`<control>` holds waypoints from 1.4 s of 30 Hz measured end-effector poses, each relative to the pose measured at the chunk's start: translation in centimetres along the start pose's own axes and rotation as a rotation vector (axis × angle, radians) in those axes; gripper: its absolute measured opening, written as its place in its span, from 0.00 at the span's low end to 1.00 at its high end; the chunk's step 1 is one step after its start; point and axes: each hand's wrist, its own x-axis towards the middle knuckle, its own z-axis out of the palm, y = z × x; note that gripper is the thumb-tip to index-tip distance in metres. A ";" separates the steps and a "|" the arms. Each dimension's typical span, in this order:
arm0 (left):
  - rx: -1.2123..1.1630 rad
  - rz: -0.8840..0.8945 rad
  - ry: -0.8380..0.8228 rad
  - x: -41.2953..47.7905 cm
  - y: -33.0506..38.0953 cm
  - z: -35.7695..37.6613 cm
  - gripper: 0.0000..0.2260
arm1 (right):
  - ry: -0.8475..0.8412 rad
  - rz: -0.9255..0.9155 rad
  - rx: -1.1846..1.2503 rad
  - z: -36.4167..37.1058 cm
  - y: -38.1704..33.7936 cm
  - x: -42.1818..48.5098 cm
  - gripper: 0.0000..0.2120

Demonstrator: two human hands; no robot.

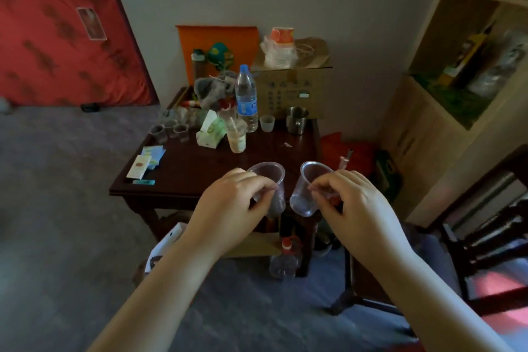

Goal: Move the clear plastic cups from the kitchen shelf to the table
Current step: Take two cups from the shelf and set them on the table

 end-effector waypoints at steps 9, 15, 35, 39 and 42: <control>-0.069 -0.014 -0.044 10.2 -10.0 6.1 0.07 | -0.047 0.065 -0.044 6.9 6.0 9.6 0.09; -0.100 -0.035 -0.107 16.9 -16.8 10.8 0.06 | -0.102 0.189 -0.050 11.9 10.6 15.9 0.10; -0.010 -0.303 -0.300 29.3 -26.2 30.0 0.13 | -0.466 0.239 0.043 25.4 32.3 30.4 0.14; -0.015 -0.386 -0.310 30.1 -27.9 33.3 0.13 | -0.533 0.222 0.057 28.3 35.8 31.5 0.15; -0.020 -0.451 -0.284 30.2 -28.6 35.1 0.14 | -0.589 0.194 0.050 29.9 37.4 31.9 0.16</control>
